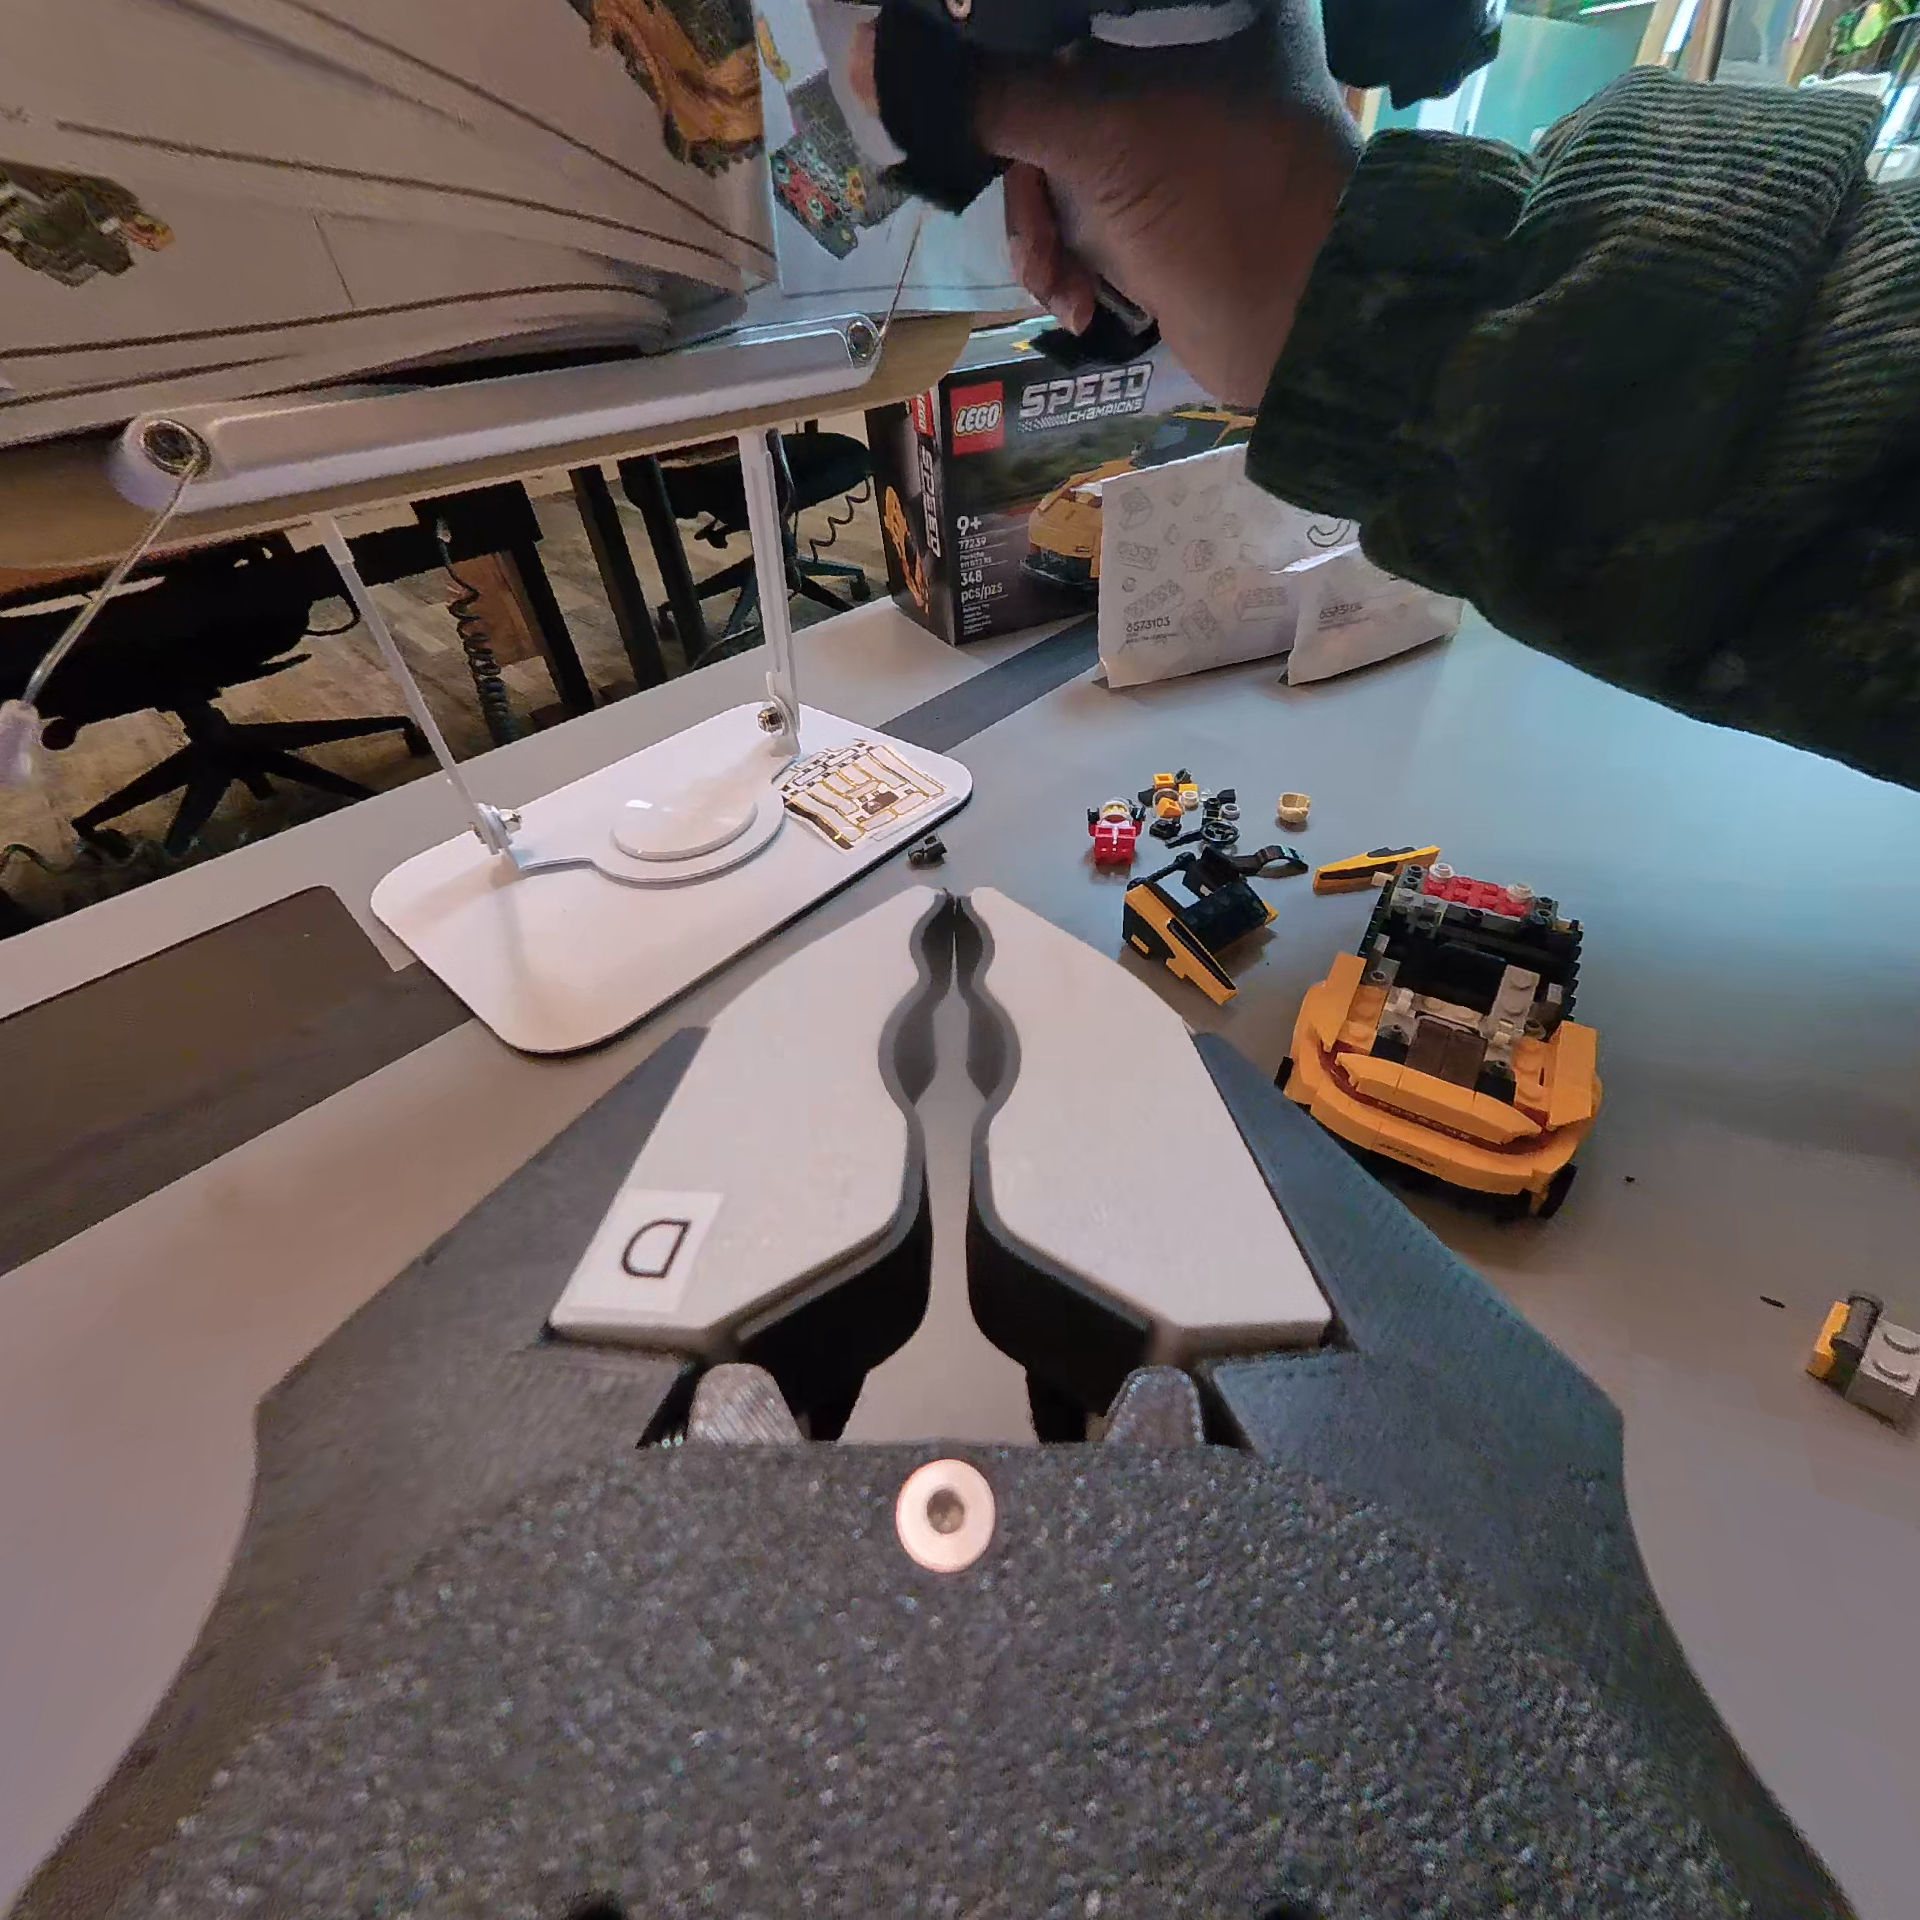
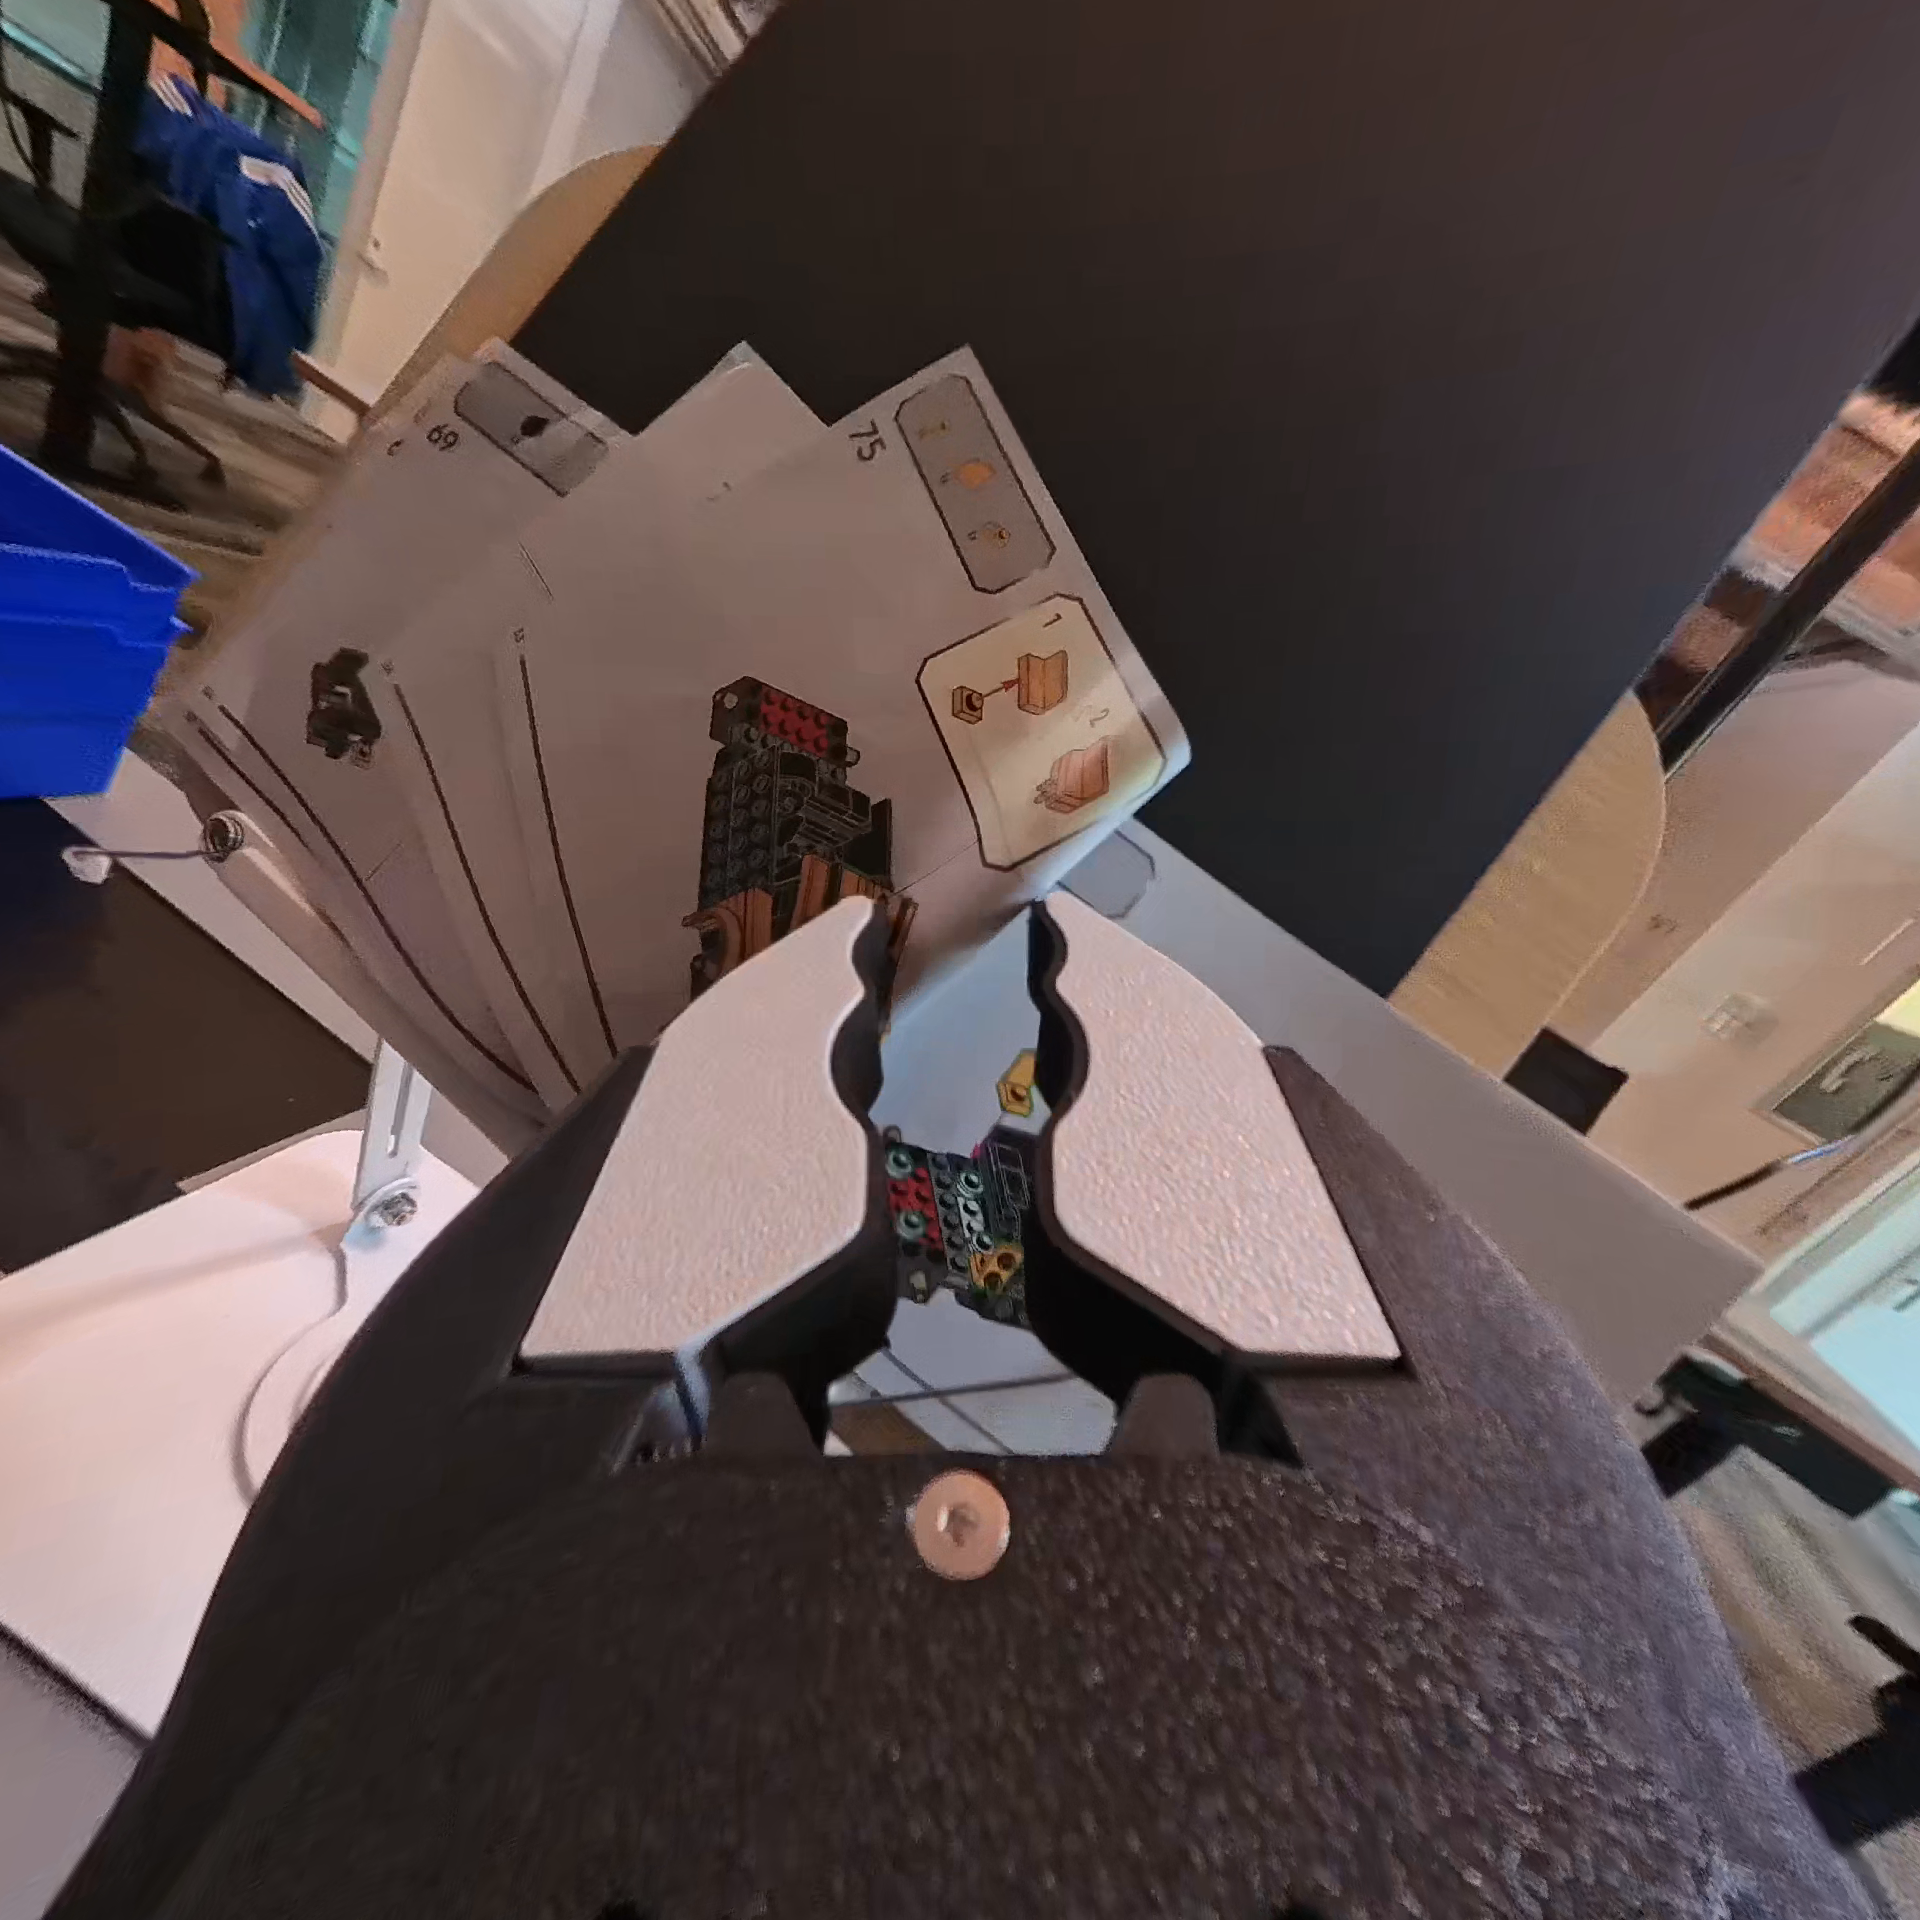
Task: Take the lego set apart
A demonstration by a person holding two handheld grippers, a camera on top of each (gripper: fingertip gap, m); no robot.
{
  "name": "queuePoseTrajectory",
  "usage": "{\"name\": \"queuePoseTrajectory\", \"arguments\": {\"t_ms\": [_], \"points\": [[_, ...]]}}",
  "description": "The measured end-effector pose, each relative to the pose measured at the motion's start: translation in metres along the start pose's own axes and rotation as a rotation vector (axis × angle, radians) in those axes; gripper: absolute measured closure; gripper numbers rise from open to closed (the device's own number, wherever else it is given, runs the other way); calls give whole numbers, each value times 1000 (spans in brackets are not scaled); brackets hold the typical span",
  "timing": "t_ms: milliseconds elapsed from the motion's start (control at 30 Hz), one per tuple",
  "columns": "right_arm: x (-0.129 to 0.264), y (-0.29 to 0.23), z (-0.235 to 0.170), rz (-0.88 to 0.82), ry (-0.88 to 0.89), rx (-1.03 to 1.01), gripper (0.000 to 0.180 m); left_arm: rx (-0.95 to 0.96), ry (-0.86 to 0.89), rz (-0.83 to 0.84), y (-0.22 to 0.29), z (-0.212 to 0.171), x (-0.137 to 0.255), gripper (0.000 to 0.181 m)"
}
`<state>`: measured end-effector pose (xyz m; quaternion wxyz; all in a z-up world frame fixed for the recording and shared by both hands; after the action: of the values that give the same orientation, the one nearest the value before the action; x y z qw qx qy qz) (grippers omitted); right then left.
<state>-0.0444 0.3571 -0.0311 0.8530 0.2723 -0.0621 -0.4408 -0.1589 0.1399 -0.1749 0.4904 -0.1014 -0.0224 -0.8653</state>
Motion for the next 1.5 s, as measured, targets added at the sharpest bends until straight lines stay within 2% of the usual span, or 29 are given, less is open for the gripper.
{"name": "queuePoseTrajectory", "arguments": {"t_ms": [167, 267, 333, 533, 633, 733, 867, 967, 1067, 1100, 1133, 1167, 1267, 1400, 1500], "points": [[8, 15, -14, 42, -6, -126, 163, -13, 8, 10, -1, 7, -4, 178], [11, 19, -23, 86, -23, -187, 165, -40, 33, 26, -8, 30, -13, 175], [12, 21, -29, 89, -41, -185, 173, -36, 31, 40, -18, 49, -26, 171], [14, 17, -30, 104, -65, -138, 177, 169, 1, 22, -73, 95, -83, 159], [22, 21, -32, 102, -59, -136, 174, 231, 35, -71, -70, 111, -102, 157], [37, 39, -45, 33, -66, -192, 169, 153, 54, -93, -56, 122, -111, 159], [57, 50, -72, -13, -130, -403, 145, 53, 38, -102, -41, 132, -123, 161], [56, 36, -72, 11, -156, -450, 138, -11, 25, -86, -36, 144, -136, 162], [40, 24, -66, -8, -213, -478, 140, -64, 14, -58, -35, 161, -150, 130], [34, 23, -67, -28, -236, -504, 145, -77, 13, -59, -33, 168, -154, 144], [30, 21, -69, -43, -253, -519, 162, -93, 8, -59, -32, 174, -159, 158], [28, 20, -70, -57, -249, -545, 169, -113, -3, -55, -30, 179, -165, 172], [34, 17, -77, -71, -171, -754, 174, -181, -75, -27, -27, 188, -183, 177], [46, 11, -101, -4, 13, -1254, 176, -286, -241, 91, -33, 185, -207, 181], [50, 2, -118, 91, 185, -1536, 177, -403, -313, 162, -33, 179, -219, 181]]}}
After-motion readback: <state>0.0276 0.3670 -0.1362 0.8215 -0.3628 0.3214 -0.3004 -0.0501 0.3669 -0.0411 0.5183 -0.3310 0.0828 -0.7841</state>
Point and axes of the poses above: each gripper's, where its closed fingertips meet, x back along the fingers, z out of its top, y = z × x across the jaws, the point moved 5 cm from there along x, back along the fingers, and after that the axes turned 2 degrees about -y, right-handed, at the moved point
